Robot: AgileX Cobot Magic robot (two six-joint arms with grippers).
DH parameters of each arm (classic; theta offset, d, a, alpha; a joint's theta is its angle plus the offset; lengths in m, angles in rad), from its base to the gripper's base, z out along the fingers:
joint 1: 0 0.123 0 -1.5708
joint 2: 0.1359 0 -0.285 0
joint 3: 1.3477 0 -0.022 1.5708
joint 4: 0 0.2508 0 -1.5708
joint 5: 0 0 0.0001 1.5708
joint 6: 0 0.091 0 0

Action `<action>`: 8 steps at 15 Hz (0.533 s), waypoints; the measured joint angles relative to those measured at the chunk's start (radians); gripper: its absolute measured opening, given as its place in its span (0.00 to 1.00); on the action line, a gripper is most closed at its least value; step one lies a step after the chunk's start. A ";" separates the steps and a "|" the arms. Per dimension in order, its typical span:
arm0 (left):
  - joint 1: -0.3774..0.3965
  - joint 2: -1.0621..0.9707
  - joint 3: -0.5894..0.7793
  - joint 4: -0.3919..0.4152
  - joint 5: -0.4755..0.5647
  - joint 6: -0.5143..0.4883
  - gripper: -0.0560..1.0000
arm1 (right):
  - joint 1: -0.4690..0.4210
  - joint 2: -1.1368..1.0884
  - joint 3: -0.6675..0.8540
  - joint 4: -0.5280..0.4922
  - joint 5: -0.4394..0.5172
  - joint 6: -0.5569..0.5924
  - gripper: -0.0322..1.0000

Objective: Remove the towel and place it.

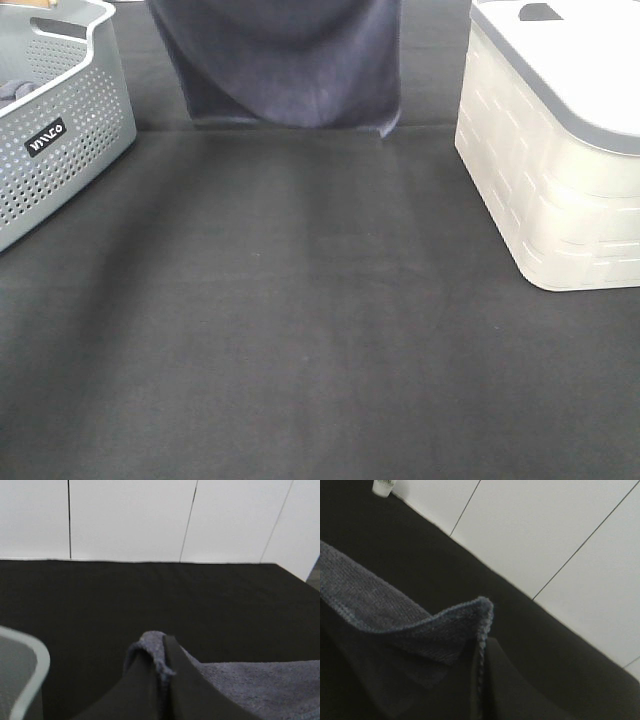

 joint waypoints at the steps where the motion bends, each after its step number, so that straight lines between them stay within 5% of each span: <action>1: 0.000 -0.028 0.118 0.002 -0.082 0.012 0.05 | 0.000 -0.030 0.103 -0.002 -0.028 0.000 0.05; 4: 0.000 -0.104 0.407 0.007 -0.190 0.063 0.05 | 0.000 -0.128 0.385 -0.033 -0.151 0.000 0.05; 8: -0.001 -0.150 0.618 0.016 -0.220 0.071 0.05 | 0.003 -0.179 0.624 -0.150 -0.205 0.030 0.05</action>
